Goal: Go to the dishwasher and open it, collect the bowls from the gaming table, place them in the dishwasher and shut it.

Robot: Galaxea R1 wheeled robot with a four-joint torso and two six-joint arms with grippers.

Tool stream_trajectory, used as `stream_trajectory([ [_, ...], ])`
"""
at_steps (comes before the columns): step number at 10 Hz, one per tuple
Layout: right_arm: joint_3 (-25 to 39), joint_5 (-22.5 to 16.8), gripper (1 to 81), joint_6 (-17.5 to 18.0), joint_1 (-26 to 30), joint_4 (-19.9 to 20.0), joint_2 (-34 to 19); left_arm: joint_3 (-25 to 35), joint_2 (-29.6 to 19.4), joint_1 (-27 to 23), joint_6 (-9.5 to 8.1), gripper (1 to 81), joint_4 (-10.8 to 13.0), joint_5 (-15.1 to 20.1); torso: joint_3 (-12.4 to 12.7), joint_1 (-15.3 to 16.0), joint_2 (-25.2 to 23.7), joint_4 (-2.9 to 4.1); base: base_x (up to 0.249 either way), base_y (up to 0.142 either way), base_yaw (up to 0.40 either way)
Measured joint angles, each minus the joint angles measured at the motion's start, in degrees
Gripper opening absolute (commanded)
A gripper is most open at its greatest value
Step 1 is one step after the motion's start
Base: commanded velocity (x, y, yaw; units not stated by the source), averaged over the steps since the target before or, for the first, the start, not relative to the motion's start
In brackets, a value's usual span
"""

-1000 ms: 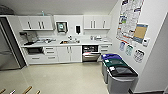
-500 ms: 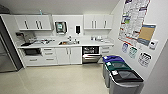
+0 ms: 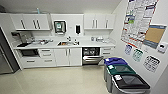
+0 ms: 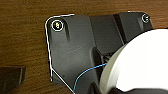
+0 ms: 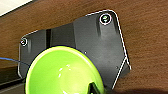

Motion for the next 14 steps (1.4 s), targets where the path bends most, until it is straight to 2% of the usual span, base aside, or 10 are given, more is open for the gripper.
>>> stream_trajectory([
  [14,-0.02,0.02,1.0,0.00,0.02,-0.02,0.11,-0.05,-0.02,-0.12,0.00,1.0,0.00,0.02,0.00,0.00,0.00,0.00,0.192,0.000,0.000],
])
